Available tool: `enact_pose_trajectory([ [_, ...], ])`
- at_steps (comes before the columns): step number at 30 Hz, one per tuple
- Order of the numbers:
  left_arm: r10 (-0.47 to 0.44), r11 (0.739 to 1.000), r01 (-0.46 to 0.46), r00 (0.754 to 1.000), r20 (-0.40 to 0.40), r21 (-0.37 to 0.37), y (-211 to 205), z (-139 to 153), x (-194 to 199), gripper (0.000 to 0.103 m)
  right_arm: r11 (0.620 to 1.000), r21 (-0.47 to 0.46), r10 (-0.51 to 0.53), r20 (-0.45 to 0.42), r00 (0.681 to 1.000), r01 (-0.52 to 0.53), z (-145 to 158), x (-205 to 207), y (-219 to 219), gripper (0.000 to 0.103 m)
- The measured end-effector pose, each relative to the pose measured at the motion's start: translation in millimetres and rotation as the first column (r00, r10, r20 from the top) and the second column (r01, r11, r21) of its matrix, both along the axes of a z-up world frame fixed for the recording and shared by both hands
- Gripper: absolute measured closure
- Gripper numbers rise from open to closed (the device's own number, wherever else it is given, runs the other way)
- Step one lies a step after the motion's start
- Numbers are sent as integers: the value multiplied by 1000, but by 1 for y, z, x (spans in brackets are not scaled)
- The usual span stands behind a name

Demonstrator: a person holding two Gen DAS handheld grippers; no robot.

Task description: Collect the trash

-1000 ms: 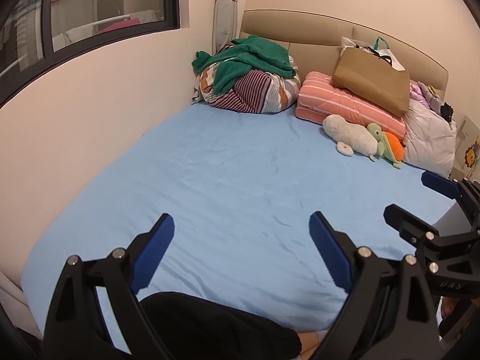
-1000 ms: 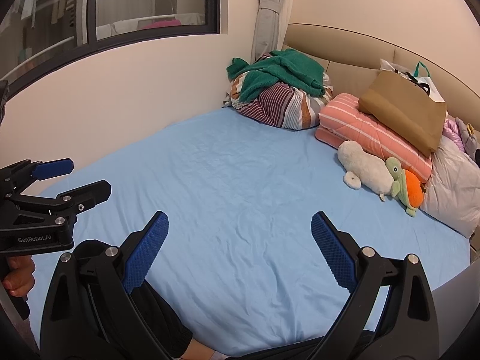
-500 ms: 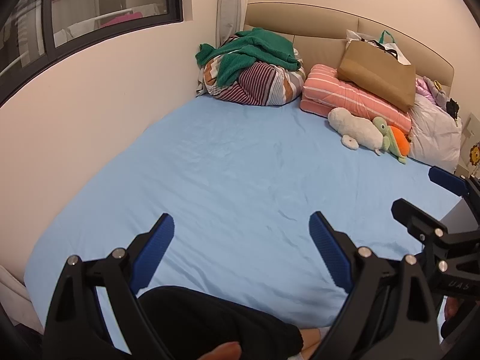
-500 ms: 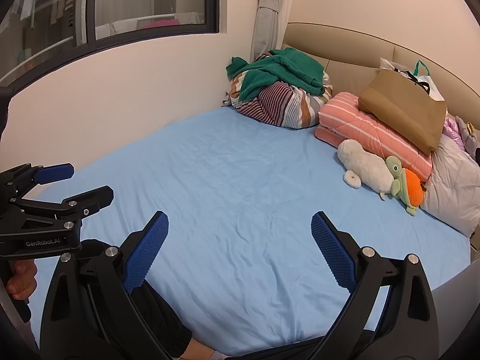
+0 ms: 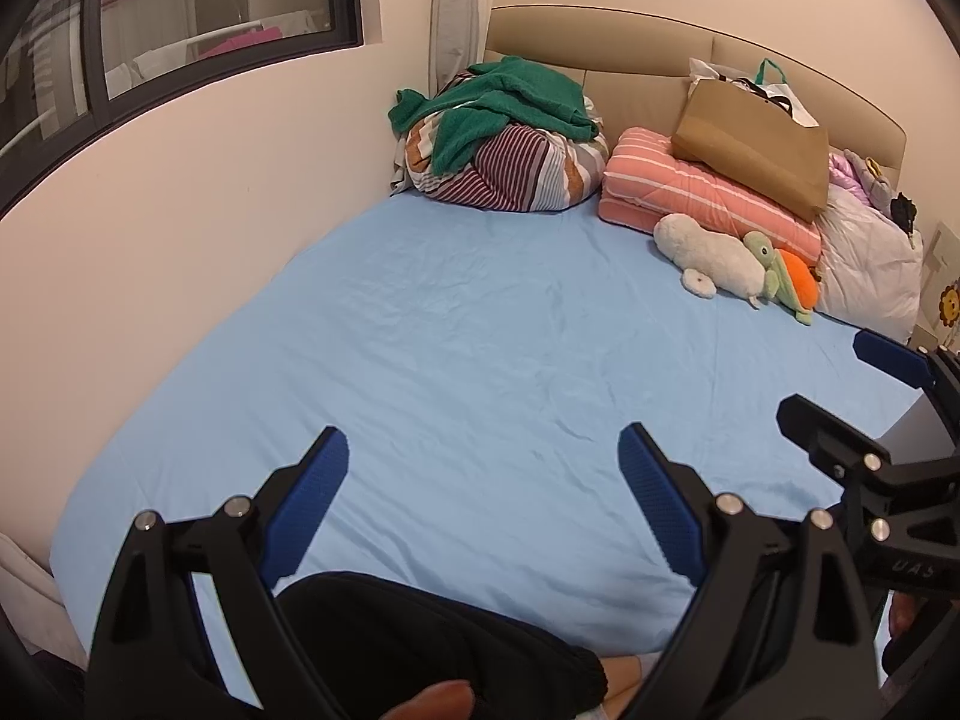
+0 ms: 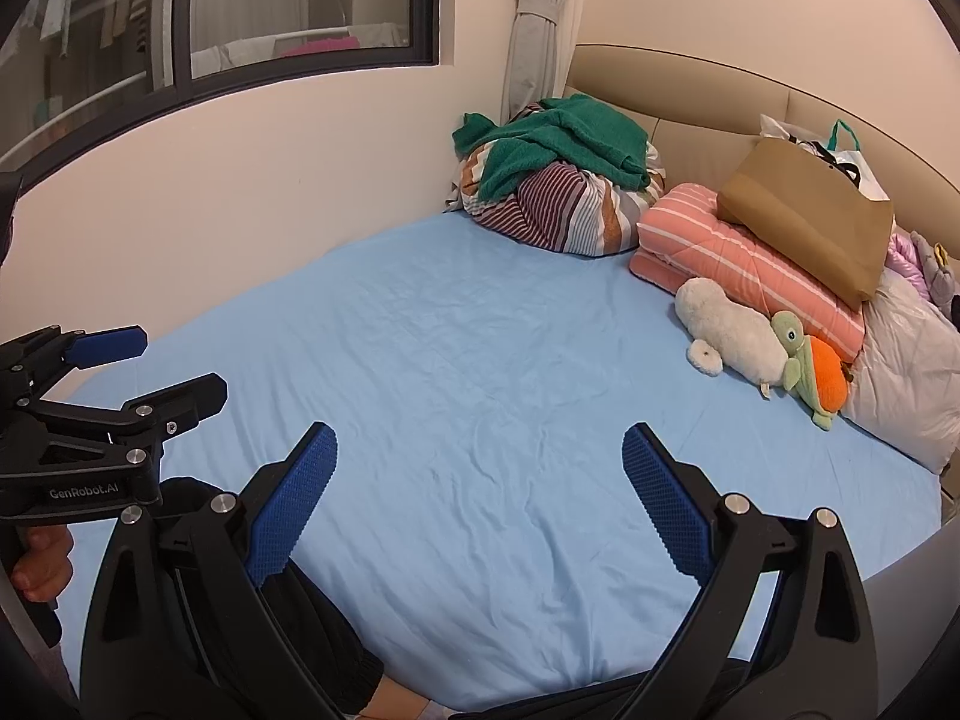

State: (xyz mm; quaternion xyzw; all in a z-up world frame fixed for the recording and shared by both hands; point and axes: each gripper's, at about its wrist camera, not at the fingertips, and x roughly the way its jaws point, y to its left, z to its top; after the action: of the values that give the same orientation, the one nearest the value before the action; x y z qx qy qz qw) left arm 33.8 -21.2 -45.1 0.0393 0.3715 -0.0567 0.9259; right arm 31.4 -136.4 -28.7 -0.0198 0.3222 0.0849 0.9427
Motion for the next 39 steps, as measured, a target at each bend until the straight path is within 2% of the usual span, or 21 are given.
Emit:
enact_pose_trajectory([
  [23, -5, 1000, 5, 1000, 2, 6, -1, -1, 0, 12, 1000, 0, 0, 1, 1000, 0, 0, 0, 1, 10],
  [27, -30, 999, 30, 1000, 5, -35, 0, 2, -1, 12, 1000, 0, -1, 1, 1000, 1, 0, 1, 2, 10],
  [29, -39, 998, 39, 999, 16, -44, 1, 4, -2, 12, 1000, 0, -4, 0, 1000, 4, 0, 1, 2, 10],
  [32, -26, 1000, 26, 999, 45, -6, -2, 7, -5, 10, 1000, 1, -3, -1, 1000, 3, -2, -1, 1, 10],
  [39, -45, 999, 46, 998, 51, -22, -3, 7, -6, 9, 1000, -1, 10, 0, 1000, -10, -2, -4, -2, 10],
])
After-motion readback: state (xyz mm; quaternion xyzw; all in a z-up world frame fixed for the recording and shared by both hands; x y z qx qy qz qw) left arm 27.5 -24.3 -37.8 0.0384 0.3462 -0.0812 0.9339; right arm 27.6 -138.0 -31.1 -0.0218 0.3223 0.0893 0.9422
